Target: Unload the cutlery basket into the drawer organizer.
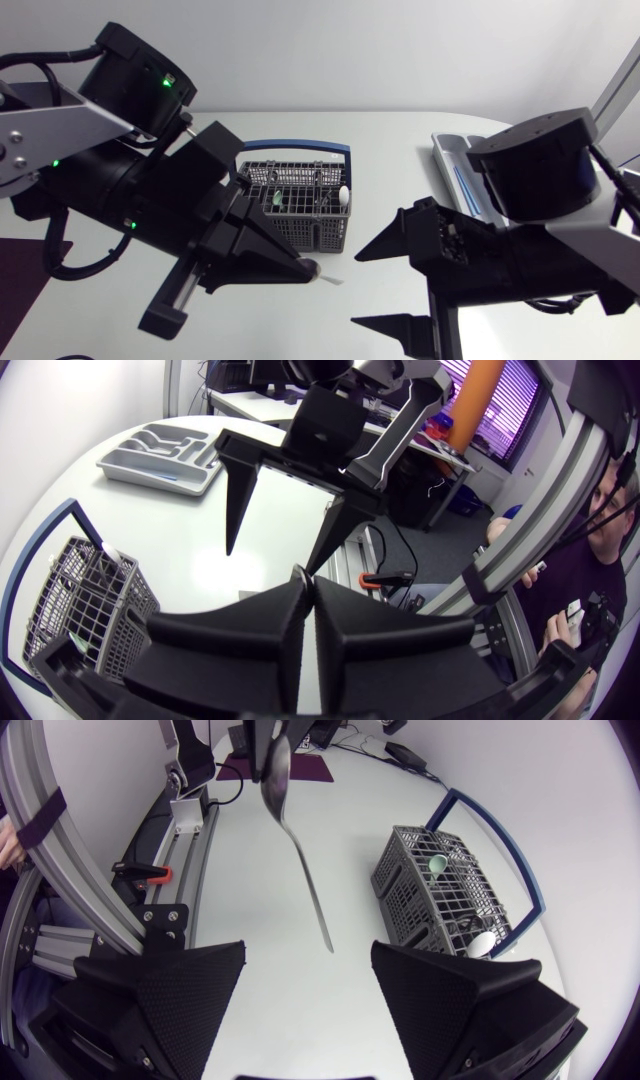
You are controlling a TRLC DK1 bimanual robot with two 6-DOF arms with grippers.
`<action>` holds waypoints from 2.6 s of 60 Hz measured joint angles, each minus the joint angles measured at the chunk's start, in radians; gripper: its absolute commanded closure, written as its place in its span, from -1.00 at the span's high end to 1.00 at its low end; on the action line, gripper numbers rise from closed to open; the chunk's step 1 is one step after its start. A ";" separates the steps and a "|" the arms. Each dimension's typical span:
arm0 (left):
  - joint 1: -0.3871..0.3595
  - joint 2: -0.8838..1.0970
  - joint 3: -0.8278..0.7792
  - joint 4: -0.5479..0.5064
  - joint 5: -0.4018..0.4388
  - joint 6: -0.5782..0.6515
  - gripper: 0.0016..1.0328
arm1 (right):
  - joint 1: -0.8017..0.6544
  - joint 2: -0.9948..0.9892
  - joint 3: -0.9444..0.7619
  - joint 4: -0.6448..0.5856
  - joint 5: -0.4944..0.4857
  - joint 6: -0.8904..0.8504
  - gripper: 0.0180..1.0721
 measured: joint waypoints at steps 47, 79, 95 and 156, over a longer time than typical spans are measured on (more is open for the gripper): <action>-0.060 0.037 0.000 0.047 0.022 0.007 -0.92 | 0.040 0.022 0.000 0.081 -0.075 0.005 -0.74; -0.037 0.040 0.000 0.061 0.021 0.002 0.25 | 0.039 0.022 0.000 0.095 -0.078 0.018 -0.89; 0.031 0.047 0.010 0.120 -0.020 -0.091 0.68 | 0.038 0.048 -0.001 0.086 -0.074 0.028 -0.89; 0.016 0.251 0.155 0.172 -0.865 -0.410 0.69 | -0.707 0.077 0.005 -0.305 -0.170 -0.573 -0.89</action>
